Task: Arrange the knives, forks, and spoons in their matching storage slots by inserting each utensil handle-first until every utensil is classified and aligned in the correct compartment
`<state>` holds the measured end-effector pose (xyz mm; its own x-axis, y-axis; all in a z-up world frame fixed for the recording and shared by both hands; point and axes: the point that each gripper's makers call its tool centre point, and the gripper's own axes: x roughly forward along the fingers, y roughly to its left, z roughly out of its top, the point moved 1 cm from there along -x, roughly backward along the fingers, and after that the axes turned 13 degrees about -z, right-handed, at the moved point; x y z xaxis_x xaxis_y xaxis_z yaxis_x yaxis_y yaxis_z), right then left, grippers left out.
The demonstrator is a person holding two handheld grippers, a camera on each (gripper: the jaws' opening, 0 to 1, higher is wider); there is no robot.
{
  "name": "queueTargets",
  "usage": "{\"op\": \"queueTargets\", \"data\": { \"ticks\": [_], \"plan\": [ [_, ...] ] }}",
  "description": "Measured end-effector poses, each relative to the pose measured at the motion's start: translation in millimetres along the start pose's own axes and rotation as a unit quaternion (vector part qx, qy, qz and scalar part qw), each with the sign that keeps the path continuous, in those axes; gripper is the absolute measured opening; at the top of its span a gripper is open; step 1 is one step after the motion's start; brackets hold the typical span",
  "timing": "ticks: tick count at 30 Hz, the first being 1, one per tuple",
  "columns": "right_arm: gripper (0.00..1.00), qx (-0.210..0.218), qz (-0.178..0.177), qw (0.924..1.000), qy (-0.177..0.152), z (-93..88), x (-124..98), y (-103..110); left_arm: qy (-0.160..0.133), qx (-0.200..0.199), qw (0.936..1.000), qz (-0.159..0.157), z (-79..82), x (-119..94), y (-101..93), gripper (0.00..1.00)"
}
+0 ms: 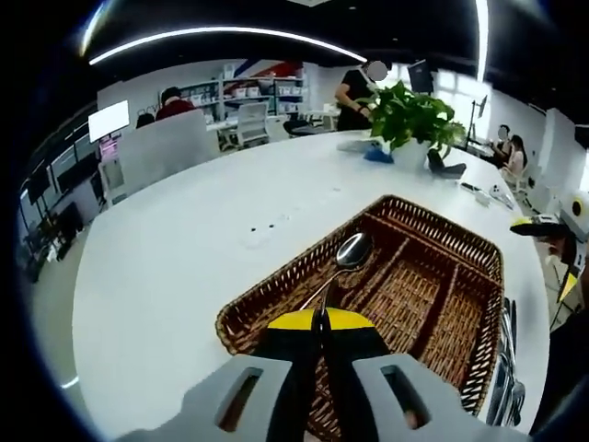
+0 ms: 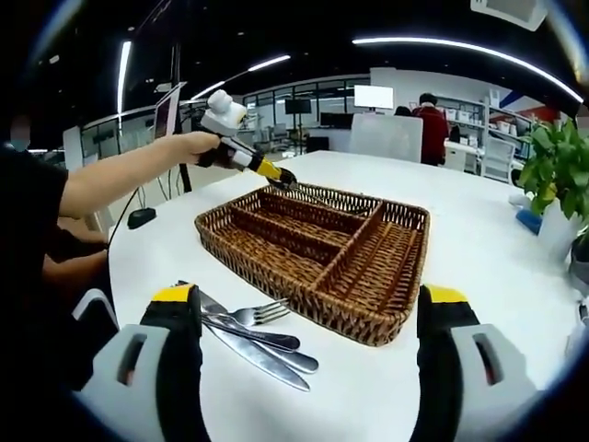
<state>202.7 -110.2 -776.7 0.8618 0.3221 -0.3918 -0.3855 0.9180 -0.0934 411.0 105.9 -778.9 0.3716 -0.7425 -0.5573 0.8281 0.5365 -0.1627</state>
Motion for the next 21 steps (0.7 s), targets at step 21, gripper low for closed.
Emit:
{"op": "queueTargets", "data": {
  "ticks": [21],
  "plan": [
    [0.99, 0.005, -0.012, 0.9998, 0.011, -10.3, -5, -11, 0.071, -0.089, 0.9931, 0.027, -23.5, 24, 32.3, 0.05]
  ]
}}
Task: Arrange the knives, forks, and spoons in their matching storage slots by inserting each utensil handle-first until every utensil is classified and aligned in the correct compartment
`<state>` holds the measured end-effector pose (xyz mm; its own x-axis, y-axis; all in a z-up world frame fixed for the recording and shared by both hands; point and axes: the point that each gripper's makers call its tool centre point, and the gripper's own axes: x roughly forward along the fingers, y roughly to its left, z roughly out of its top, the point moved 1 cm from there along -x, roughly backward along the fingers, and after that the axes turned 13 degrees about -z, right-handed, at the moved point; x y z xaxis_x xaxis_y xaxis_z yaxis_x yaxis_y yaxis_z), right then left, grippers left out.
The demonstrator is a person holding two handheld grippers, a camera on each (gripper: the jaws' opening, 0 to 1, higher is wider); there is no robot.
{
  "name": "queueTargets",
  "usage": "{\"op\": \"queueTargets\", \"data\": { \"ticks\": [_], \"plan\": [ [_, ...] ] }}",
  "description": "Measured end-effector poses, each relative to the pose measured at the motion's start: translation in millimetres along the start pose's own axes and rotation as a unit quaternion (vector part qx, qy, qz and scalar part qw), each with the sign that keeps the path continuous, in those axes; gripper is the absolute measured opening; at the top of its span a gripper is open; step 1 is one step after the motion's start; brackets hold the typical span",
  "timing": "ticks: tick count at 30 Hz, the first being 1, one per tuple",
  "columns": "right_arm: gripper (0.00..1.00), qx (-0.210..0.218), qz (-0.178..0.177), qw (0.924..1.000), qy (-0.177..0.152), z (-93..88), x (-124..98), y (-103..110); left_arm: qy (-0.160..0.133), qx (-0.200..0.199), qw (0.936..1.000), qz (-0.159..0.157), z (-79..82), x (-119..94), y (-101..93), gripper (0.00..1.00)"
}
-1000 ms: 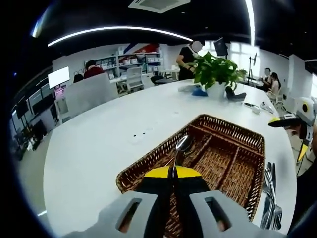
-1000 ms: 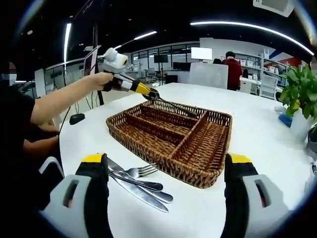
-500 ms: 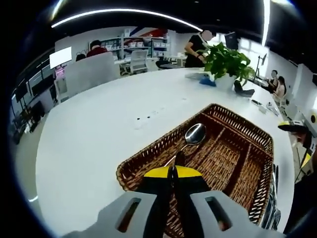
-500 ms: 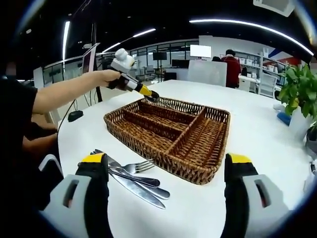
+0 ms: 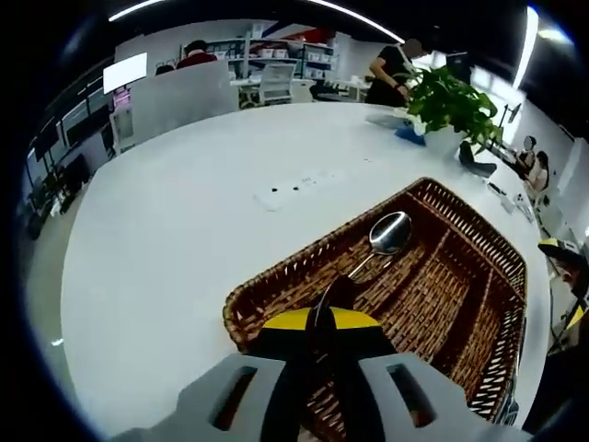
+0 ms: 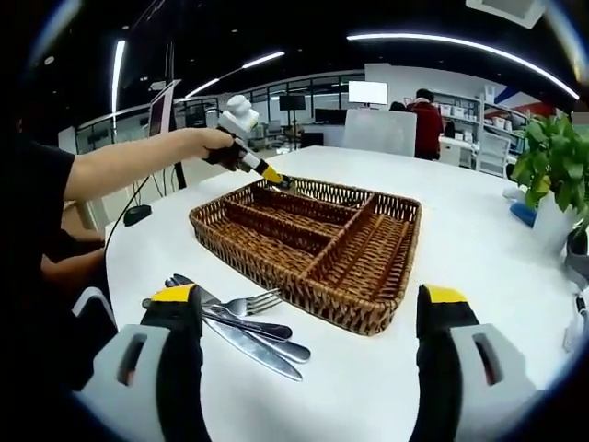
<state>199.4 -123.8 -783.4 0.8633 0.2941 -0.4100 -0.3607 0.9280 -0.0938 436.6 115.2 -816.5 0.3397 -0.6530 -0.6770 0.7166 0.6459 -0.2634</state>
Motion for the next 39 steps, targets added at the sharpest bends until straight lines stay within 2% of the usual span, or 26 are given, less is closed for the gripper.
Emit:
{"op": "queueTargets", "data": {
  "ticks": [3, 4, 9, 11, 16, 20, 30, 36, 39],
  "plan": [
    [0.99, 0.001, -0.001, 1.0, 0.0, -0.5, 0, -1, 0.023, 0.014, 0.9989, 0.037, -9.0, 0, 10.9, 0.03],
    [0.99, 0.002, -0.001, 1.0, 0.0, -0.5, 0, -1, 0.02, 0.014, 0.9988, 0.043, -9.2, 0, 11.9, 0.05],
    [0.99, 0.001, 0.001, 1.0, 0.001, -0.4, 2, 0, 0.014, 0.016, 0.9991, 0.037, -9.3, -8, 10.3, 0.13],
    [0.99, 0.0, 0.002, 1.0, -0.001, 0.8, 2, 1, 0.016, 0.03, 0.9983, 0.047, -9.2, -12, 11.3, 0.16],
    [0.99, -0.001, 0.004, 1.0, -0.005, 4.7, 3, 4, 0.01, 0.047, 0.9976, 0.05, -10.4, -21, 8.2, 0.24],
    [1.0, -0.004, 0.007, 0.9999, -0.008, 8.4, 4, 6, -0.009, 0.06, 0.9971, 0.047, -9.2, -27, 1.6, 0.32],
    [1.0, 0.0, 0.003, 0.9999, -0.017, 17.0, 5, 4, -0.032, 0.079, 0.9956, 0.038, -15.0, -37, -21.7, 0.39],
    [1.0, -0.001, 0.005, 0.9998, -0.017, 20.6, 8, 4, -0.046, 0.069, 0.9962, 0.025, -21.4, -37, -38.9, 0.53],
    [1.0, -0.002, 0.008, 0.9998, -0.016, 21.2, 9, 4, -0.062, 0.075, 0.995, 0.02, -21.5, -41, -51.6, 0.58]
  ]
}}
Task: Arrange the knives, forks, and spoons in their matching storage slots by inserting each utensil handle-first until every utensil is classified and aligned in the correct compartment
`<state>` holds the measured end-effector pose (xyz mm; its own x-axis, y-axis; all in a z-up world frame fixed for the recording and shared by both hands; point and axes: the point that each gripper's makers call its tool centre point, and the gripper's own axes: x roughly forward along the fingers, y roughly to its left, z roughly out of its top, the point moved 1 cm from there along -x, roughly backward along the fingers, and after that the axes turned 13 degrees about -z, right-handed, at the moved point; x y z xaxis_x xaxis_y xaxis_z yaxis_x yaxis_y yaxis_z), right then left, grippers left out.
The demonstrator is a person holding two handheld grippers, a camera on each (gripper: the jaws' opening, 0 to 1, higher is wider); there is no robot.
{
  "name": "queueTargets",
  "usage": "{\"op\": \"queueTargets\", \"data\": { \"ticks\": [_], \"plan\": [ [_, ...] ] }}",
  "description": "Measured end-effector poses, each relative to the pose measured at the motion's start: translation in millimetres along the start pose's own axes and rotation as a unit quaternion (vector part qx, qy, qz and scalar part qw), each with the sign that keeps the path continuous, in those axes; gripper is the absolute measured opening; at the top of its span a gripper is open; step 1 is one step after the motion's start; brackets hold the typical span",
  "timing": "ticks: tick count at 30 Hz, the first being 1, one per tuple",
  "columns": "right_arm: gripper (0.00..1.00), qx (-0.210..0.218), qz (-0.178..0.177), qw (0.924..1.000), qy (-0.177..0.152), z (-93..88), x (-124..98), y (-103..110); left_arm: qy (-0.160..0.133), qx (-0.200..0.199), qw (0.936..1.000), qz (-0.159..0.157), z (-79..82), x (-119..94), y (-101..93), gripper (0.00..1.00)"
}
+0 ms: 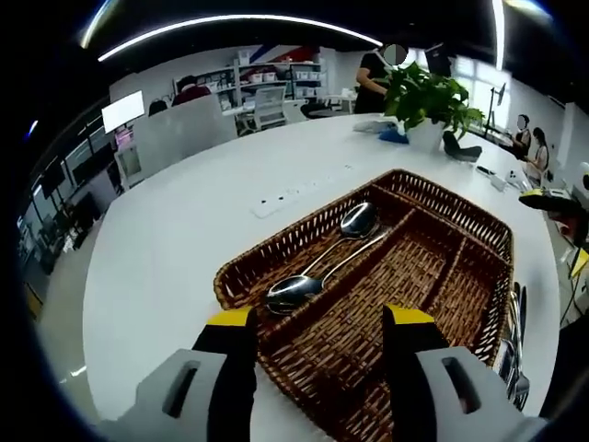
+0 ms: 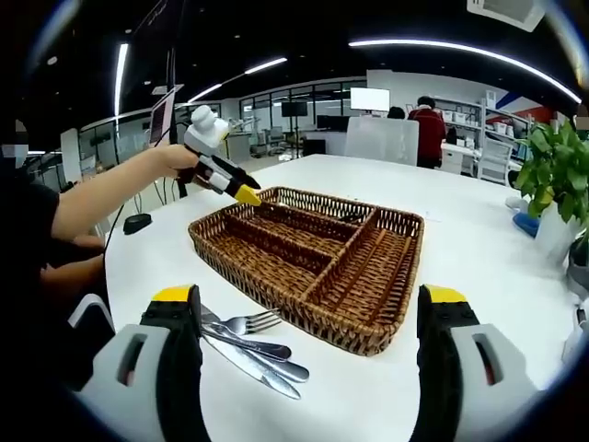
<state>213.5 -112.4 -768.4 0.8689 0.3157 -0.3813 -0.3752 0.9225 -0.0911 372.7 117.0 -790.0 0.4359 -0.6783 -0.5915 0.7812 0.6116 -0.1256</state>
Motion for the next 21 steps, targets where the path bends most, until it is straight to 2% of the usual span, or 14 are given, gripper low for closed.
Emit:
{"op": "queueTargets", "data": {
  "ticks": [4, 12, 18, 21],
  "plan": [
    [1.0, 0.0, 0.001, 1.0, 0.001, -0.2, 1, 0, -0.019, 0.004, 0.9998, -0.008, 3.2, -8, -18.1, 0.65],
    [1.0, 0.0, 0.002, 1.0, 0.0, 1.3, 3, -2, -0.019, 0.043, 0.9985, -0.027, 5.0, -18, -57.5, 0.73],
    [1.0, 0.004, -0.002, 1.0, 0.0, 0.6, 3, -8, -0.062, 0.061, 0.9957, -0.032, 15.5, -32, -83.3, 0.79],
    [1.0, 0.006, -0.002, 1.0, -0.003, 1.8, 1, -10, -0.078, 0.058, 0.9948, -0.032, 16.0, -38, -89.0, 0.81]
  ]
}}
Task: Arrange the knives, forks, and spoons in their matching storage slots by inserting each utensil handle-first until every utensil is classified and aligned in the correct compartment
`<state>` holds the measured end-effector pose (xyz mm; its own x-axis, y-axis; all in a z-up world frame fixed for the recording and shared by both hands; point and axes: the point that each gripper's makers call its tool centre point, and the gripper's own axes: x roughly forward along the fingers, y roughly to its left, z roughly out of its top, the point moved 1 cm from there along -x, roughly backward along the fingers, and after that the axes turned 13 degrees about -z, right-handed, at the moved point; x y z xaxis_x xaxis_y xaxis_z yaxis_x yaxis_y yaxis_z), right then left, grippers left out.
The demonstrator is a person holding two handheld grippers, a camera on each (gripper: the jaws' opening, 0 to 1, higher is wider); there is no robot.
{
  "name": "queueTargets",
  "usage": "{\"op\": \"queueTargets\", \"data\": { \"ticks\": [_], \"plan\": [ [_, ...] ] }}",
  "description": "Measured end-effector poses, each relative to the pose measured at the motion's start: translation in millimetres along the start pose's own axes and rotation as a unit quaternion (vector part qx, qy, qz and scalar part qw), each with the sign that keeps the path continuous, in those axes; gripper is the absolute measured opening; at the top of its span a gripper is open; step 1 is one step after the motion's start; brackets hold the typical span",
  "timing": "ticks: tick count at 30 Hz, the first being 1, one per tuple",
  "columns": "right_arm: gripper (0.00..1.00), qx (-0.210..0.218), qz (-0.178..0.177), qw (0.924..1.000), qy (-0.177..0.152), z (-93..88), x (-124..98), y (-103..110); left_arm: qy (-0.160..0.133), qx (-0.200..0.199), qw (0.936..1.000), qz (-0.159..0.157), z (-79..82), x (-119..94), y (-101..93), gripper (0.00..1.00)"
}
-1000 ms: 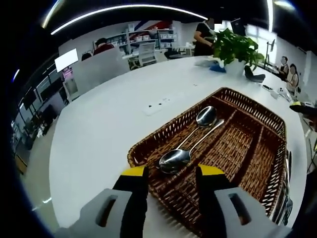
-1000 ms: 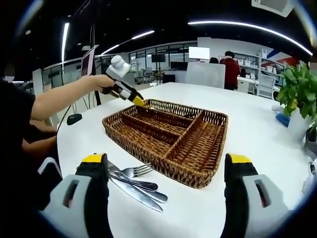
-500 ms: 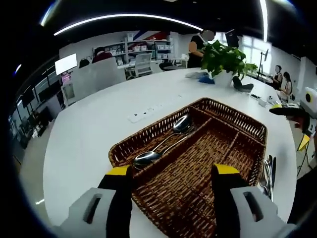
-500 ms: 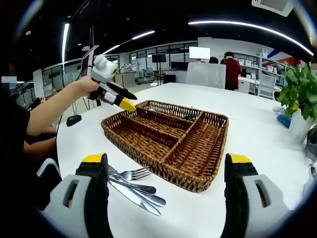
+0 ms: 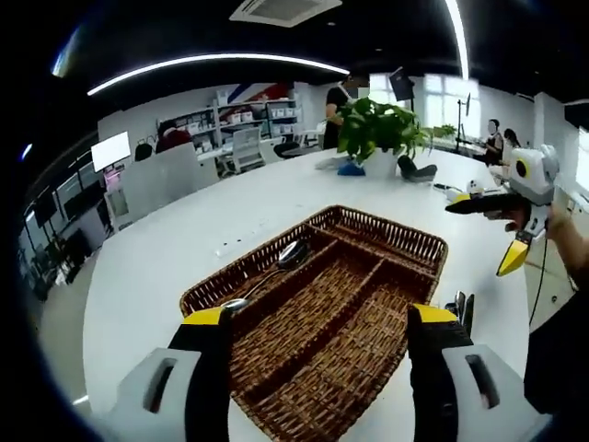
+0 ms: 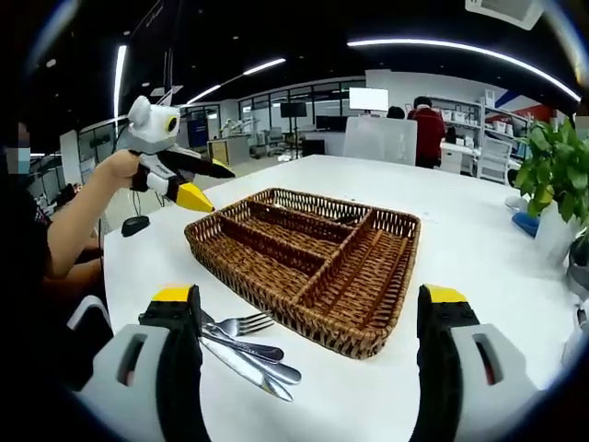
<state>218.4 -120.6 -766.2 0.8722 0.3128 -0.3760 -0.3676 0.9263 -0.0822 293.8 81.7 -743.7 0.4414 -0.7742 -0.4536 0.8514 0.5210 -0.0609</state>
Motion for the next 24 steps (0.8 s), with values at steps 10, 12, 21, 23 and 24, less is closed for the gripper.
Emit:
{"op": "queueTargets", "data": {
  "ticks": [10, 12, 21, 23, 24],
  "plan": [
    [1.0, -0.004, 0.0, 1.0, -0.008, 2.9, -9, -4, -0.036, 0.001, 0.9989, 0.029, -11.8, -36, -24.0, 0.88],
    [1.0, -0.003, -0.001, 0.9999, -0.011, 2.4, -11, -4, -0.041, 0.001, 0.9984, 0.039, -13.7, -44, -26.0, 0.88],
    [1.0, -0.004, 0.0, 0.9999, -0.009, 0.4, -15, -3, -0.056, -0.028, 0.9961, 0.062, -30.8, -64, -44.2, 0.96],
    [1.0, -0.006, 0.001, 0.9999, -0.009, 0.8, -16, -2, -0.055, -0.029, 0.996, 0.064, -34.5, -65, -48.4, 0.99],
    [1.0, -0.007, 0.002, 0.9999, -0.009, 0.8, -16, -2, -0.055, -0.031, 0.996, 0.064, -35.9, -66, -50.7, 0.99]
  ]
}}
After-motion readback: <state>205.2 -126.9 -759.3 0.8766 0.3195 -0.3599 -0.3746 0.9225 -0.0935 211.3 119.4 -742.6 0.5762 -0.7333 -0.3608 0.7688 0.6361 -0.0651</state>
